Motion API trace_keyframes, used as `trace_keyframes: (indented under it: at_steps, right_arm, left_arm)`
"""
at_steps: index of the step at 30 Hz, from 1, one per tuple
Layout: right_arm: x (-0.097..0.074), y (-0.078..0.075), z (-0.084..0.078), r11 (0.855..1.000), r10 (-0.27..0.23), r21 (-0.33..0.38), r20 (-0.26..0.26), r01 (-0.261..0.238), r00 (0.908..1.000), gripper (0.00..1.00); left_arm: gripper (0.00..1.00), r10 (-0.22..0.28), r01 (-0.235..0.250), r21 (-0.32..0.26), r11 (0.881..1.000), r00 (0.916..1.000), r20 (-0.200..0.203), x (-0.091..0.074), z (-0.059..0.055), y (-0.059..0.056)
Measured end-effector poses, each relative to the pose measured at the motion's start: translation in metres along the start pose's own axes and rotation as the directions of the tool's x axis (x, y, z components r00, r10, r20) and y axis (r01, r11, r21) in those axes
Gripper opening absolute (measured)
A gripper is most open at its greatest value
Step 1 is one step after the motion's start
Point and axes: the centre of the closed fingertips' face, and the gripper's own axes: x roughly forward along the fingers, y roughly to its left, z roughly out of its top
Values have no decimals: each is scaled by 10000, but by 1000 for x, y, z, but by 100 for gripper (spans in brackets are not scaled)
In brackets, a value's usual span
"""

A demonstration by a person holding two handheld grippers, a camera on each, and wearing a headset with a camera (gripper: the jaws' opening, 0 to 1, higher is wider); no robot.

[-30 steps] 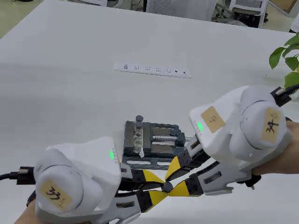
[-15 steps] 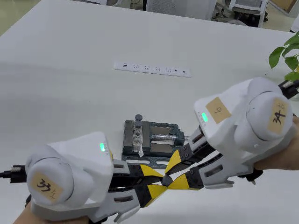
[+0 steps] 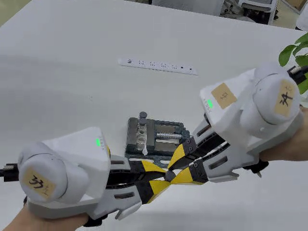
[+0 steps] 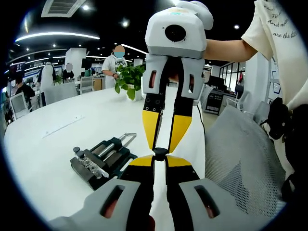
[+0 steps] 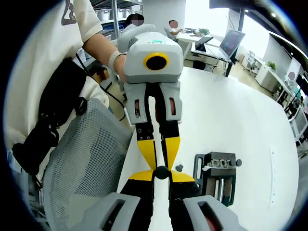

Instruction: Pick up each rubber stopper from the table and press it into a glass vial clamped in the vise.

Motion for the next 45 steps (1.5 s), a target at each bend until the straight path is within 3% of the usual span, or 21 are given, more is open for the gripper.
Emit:
trace_keyframes:
  at_steps: [4,9,10,14,20,23,25,29,38,45]
  right_arm:
    - [1,-2,1,10000,45,-41,-55,-45,10000,6]
    - [2,-8,-1,10000,-6,43,-65,7,10000,6]
    - [3,-9,-2,10000,8,68,-83,-7,10000,6]
    - [4,-10,-3,9999,37,108,-99,-36,9999,6]
    - [5,-12,-6,9998,91,176,-122,-89,9999,6]
    - [6,-13,-7,9997,128,212,-126,-125,9998,6]
    - [7,-14,-8,9997,153,209,-128,-151,9998,6]
    - [10,-19,-9,9997,187,151,-156,-184,9997,6]
    - [6,-60,-8,9999,-30,-136,-443,24,9990,6]
    - [10,-97,-3,9968,-200,-797,-1015,119,9946,6]
  left_arm:
    - [6,165,-163,-194,9997,9998,78,0,-1,3]
    - [21,592,-590,-641,9962,9982,13,-4,-7,15]
    - [26,876,-876,-838,9926,9961,-43,-5,-9,20]
    - [53,1655,-1663,-1323,9772,9861,-175,-10,-16,37]
    - [82,2614,-2641,-1601,9511,9645,-384,-23,-22,59]
    - [99,3137,-3193,-1559,9347,9476,-601,-29,-27,70]
    - [99,3289,-3383,-1308,9319,9402,-882,-36,-34,78]
    - [99,3502,-3580,-1524,9212,9336,-760,-43,-35,86]
    - [99,3906,-3973,-1728,9013,9177,-727,-48,-43,93]
    - [99,3927,-3980,-1811,8993,9173,-661,-47,-44,94]
